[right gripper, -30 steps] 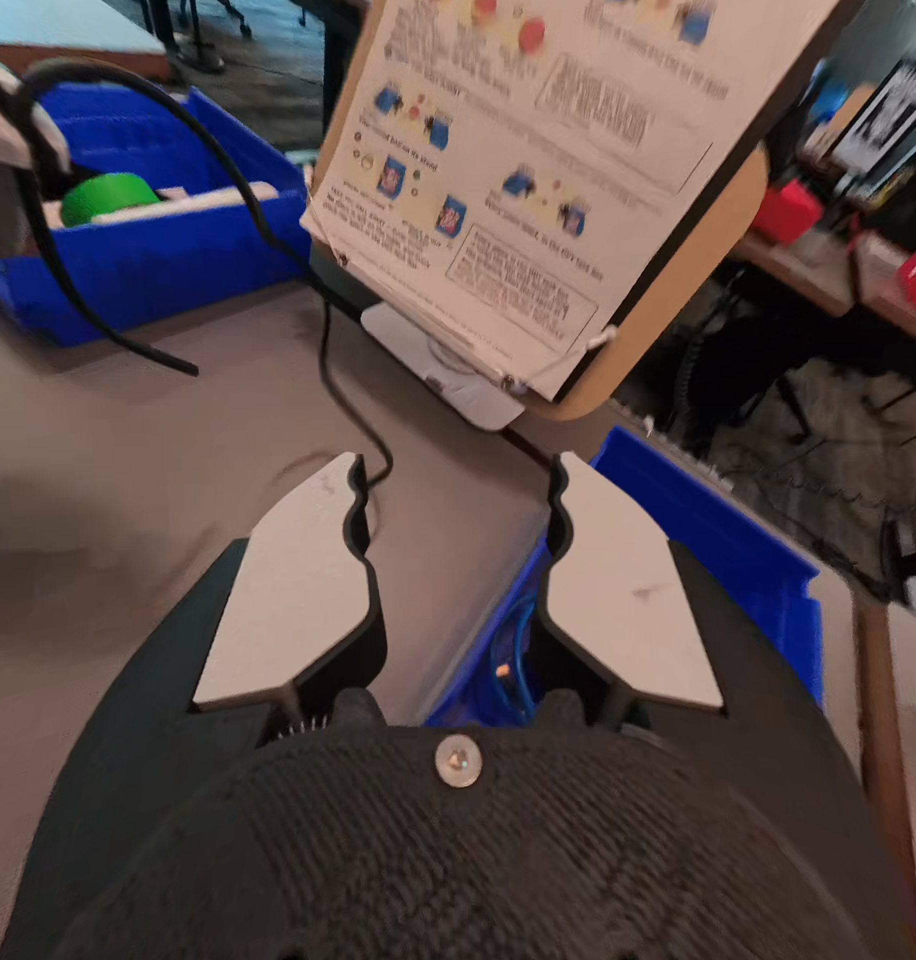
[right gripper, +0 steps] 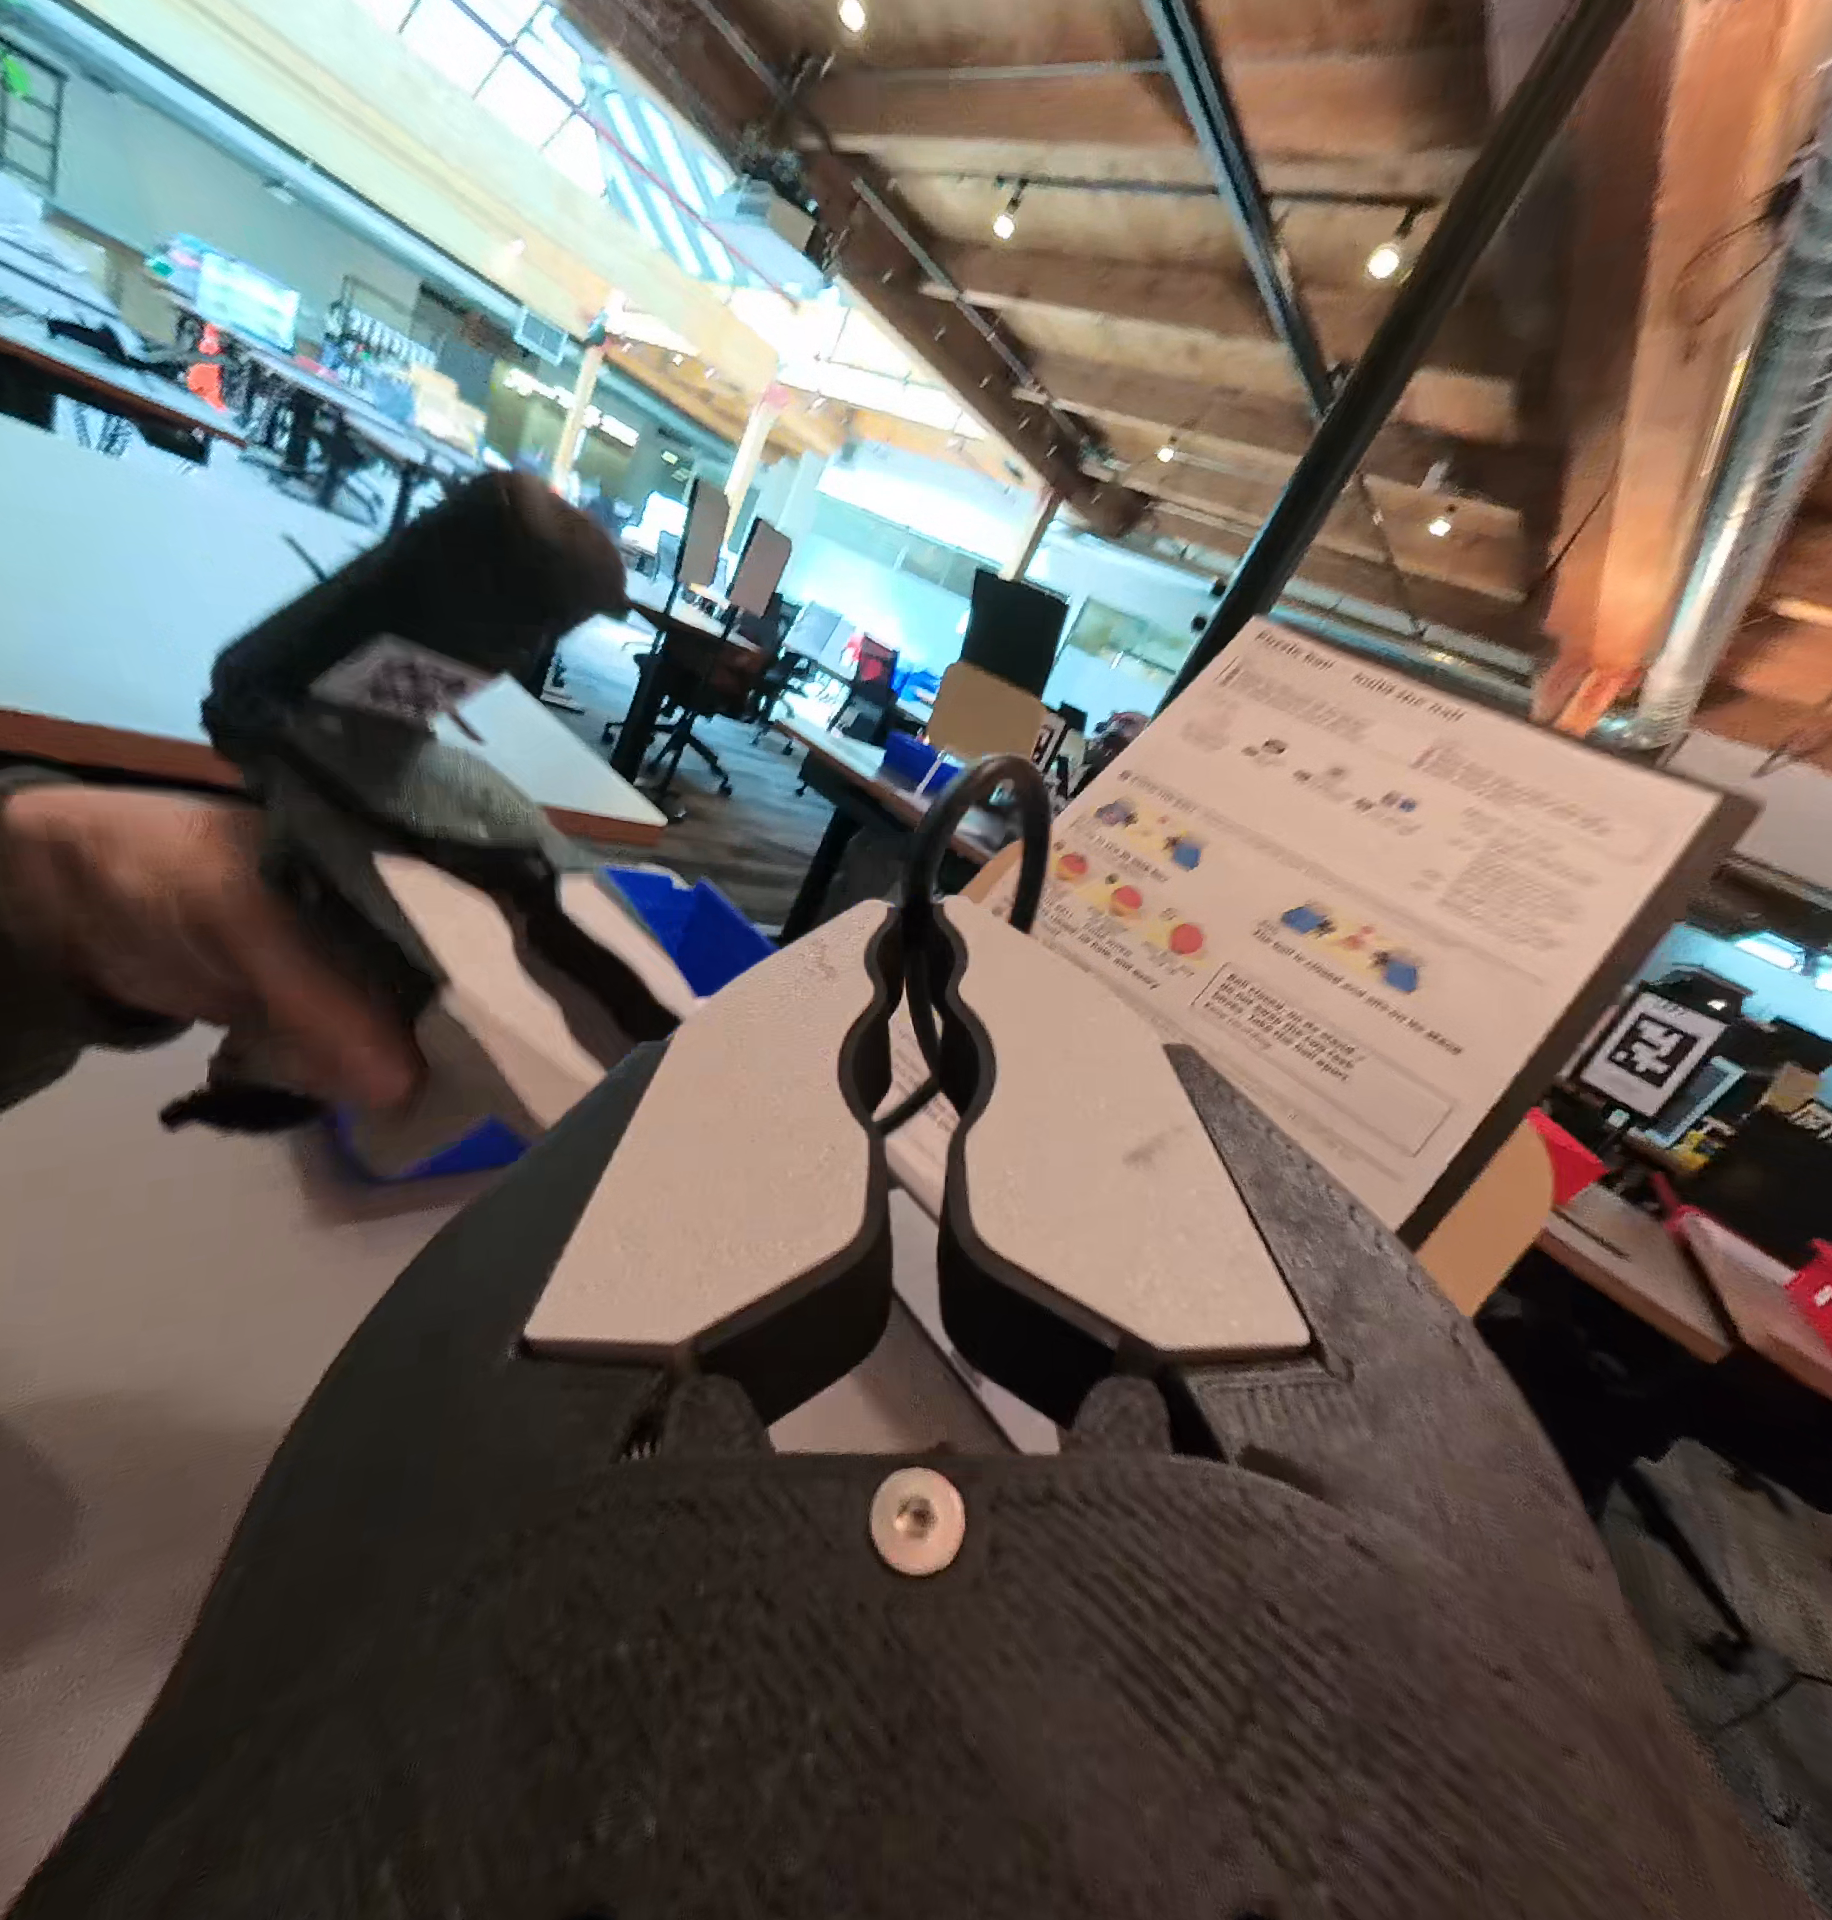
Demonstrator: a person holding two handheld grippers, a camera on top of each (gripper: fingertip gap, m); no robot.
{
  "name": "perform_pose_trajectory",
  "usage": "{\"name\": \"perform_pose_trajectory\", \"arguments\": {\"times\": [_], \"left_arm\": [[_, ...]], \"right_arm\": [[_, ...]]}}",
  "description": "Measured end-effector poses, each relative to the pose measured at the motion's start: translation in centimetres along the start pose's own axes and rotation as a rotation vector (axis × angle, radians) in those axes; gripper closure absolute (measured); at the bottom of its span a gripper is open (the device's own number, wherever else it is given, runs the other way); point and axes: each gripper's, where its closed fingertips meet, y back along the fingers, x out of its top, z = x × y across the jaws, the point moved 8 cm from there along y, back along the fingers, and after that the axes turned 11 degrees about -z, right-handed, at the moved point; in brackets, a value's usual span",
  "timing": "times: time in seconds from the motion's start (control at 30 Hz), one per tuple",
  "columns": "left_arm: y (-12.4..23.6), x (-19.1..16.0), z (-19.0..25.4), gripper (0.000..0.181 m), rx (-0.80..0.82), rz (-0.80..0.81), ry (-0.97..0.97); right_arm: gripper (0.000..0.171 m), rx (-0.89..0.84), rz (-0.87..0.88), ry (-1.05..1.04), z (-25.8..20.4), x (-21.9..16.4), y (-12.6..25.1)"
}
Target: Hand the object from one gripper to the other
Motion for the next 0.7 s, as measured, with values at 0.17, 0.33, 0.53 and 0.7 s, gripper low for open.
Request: {"name": "perform_pose_trajectory", "arguments": {"times": [0.17, 0.33, 0.53, 0.7], "left_arm": [[-5.8, -2.1, 0.3, 0.124, 0.085, -0.149, -0.060], [-9.5, -4.4, 1.8, 0.175, 0.054, -0.340, -0.136], [-9.4, -4.5, 1.9, 0.178, 0.039, -0.338, -0.154], [-9.2, -4.2, 1.7, 0.178, 0.003, -0.300, -0.182]], "right_arm": [[0.168, -0.044, 0.068, -0.029, 0.2, 1.5, 1.4], [0.168, -0.104, 0.051, -0.008, 0.8, 1.5, 1.9], [0.168, -0.135, 0.064, -0.043, 1.9, 1.2, 2.7], [0.168, -0.122, 0.048, -0.066, 2.2, 0.9, 2.8]]}}
